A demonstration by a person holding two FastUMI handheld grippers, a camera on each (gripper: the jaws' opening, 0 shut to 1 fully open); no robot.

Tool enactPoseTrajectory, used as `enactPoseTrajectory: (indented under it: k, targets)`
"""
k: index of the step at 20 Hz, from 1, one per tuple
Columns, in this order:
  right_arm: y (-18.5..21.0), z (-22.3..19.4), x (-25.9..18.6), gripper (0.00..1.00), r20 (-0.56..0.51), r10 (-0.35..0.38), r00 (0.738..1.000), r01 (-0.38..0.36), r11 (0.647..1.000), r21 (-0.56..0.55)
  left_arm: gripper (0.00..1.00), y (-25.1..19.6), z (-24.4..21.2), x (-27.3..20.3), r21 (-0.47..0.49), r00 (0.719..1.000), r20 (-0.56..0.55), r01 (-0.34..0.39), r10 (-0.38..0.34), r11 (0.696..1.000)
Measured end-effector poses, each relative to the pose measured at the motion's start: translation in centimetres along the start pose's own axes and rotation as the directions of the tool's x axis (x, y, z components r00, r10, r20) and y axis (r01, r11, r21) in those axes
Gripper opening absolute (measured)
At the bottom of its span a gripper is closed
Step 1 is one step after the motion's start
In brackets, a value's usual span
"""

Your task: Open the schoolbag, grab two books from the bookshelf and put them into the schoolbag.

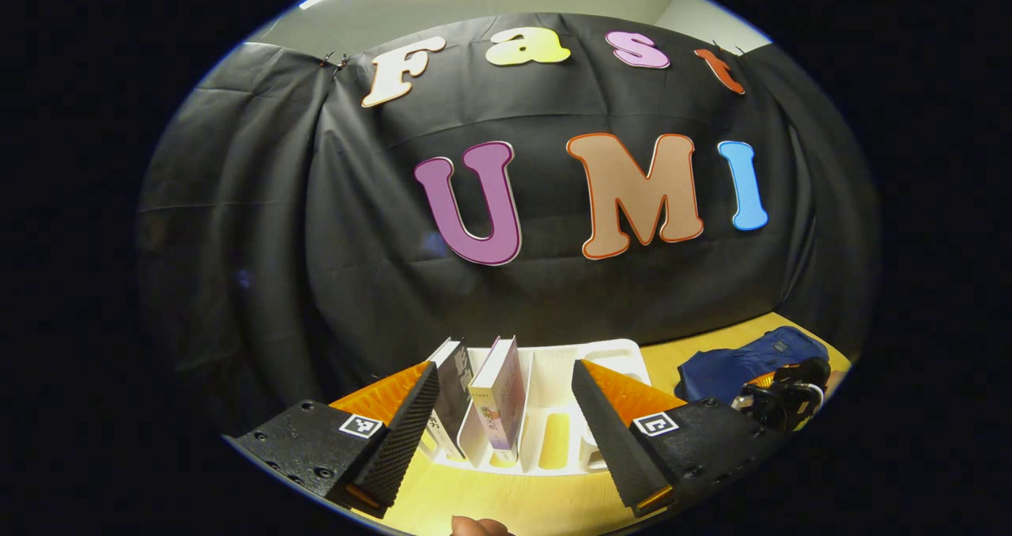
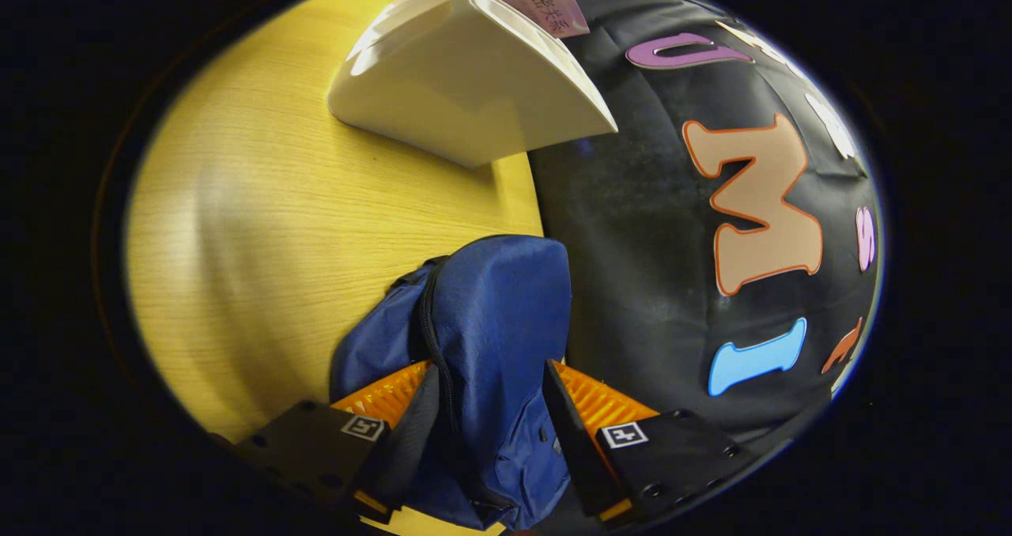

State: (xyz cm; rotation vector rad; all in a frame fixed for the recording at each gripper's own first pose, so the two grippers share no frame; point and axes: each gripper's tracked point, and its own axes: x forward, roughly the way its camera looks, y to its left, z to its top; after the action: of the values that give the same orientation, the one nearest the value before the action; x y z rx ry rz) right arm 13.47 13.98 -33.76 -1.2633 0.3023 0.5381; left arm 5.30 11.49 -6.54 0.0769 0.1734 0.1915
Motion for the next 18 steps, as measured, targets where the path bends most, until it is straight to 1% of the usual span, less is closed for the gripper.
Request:
enactPoseTrajectory:
  k: [1,3,4,5,7,9,10,11,12,13,14,15,16,18]
  targets:
    - [0.0,-0.1,0.3,0.42,-0.019,0.007,1.000,-0.007,1.000,-0.012,0.99,0.1,-0.2,0.1,0.000,1.000,-0.005,-0.003,0.003,1.000]
    - [1.4,-0.7,1.0,0.25,-0.052,0.049,0.997,-0.050,0.999,-0.017,0.99,0.3,-0.3,-0.1,-0.002,1.000,-0.007,-0.005,0.005,1.000]
    - [1.7,-1.0,0.9,0.20,-0.072,0.056,0.996,-0.058,0.998,-0.021,0.99,0.3,-0.2,-0.1,-0.003,1.000,-0.006,-0.005,0.005,1.000]
    - [2.6,-1.3,1.2,0.15,-0.102,0.092,0.990,-0.093,0.996,-0.006,0.99,0.3,-0.2,-0.1,-0.001,1.000,-0.005,-0.006,0.006,1.000]
    - [3.2,-1.6,1.0,0.10,-0.140,0.125,0.982,-0.123,0.992,0.024,0.99,0.4,0.1,-0.2,-0.002,1.000,0.002,-0.006,0.006,1.000]
    - [2.9,-1.5,1.3,0.05,-0.126,0.138,0.982,-0.130,0.989,0.070,0.99,0.6,0.2,-0.2,-0.002,1.000,0.007,-0.013,0.013,1.000]
    - [3.1,-1.7,1.4,0.05,-0.132,0.145,0.981,-0.133,0.986,0.098,0.98,0.7,0.2,-0.2,-0.003,1.000,0.006,-0.018,0.018,1.000]
    - [3.3,-2.0,1.4,0.07,-0.155,0.161,0.975,-0.143,0.983,0.117,0.98,0.9,0.2,-0.2,-0.005,1.000,0.005,-0.021,0.021,1.000]
    - [3.3,-1.9,1.4,0.02,-0.159,0.167,0.973,-0.148,0.981,0.124,0.98,1.0,0.0,-0.1,-0.010,1.000,0.002,-0.024,0.024,1.000]
    - [3.2,-1.9,1.6,0.05,-0.153,0.170,0.974,-0.149,0.979,0.136,1.00,1.0,0.0,-0.2,-0.013,1.000,-0.003,-0.024,0.024,1.000]
    - [3.3,-2.1,1.4,0.05,-0.158,0.179,0.971,-0.155,0.976,0.155,0.98,1.0,-0.1,-0.3,-0.013,1.000,-0.005,-0.025,0.025,1.000]
    - [3.3,-2.0,1.5,0.00,-0.156,0.195,0.968,-0.166,0.969,0.182,1.00,1.0,-0.1,-0.3,-0.013,1.000,-0.005,-0.026,0.026,1.000]
    - [3.3,-2.0,1.4,0.03,-0.160,0.218,0.963,-0.181,0.959,0.219,1.00,0.9,0.0,-0.2,-0.011,1.000,-0.006,-0.026,0.026,1.000]
    - [3.0,-2.0,1.5,0.04,-0.157,0.253,0.955,-0.198,0.933,0.300,0.99,0.8,0.1,0.0,-0.010,1.000,-0.005,-0.022,0.022,1.000]
